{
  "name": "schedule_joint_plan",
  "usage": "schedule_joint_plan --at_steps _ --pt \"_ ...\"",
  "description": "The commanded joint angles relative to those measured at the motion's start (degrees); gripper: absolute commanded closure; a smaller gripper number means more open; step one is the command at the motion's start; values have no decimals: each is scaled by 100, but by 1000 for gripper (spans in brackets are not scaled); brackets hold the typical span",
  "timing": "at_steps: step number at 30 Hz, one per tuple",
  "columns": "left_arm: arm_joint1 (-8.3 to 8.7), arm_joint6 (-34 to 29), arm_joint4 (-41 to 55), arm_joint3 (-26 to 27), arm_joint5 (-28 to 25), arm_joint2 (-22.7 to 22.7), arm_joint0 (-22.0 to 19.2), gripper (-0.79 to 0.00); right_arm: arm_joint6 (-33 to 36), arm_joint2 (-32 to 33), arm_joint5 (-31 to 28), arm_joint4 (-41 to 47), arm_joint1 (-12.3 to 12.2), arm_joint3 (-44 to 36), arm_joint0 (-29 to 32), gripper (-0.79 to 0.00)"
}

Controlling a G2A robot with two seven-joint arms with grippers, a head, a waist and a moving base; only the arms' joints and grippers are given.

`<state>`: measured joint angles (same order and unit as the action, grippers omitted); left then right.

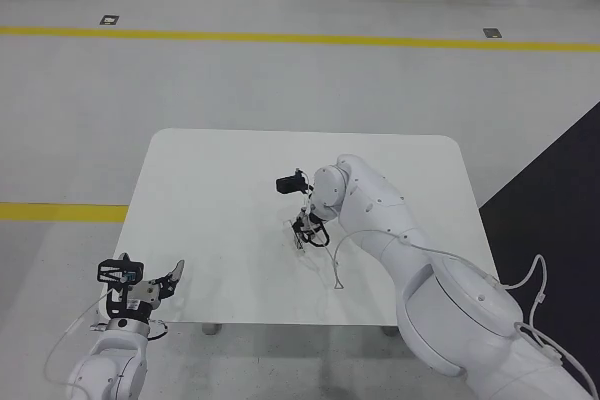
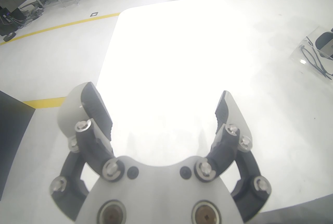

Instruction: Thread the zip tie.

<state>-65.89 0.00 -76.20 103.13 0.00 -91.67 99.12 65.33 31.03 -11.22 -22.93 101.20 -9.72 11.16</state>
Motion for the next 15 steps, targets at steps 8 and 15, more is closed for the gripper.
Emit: schedule_joint_plan --at_steps 8,15 --pt "0 0 0 0 0 0 0 -785 27 21 -35 -88 26 -23 20 0" --pt "0 0 0 0 0 0 0 -785 108 31 -254 -128 60 -87 104 -58"
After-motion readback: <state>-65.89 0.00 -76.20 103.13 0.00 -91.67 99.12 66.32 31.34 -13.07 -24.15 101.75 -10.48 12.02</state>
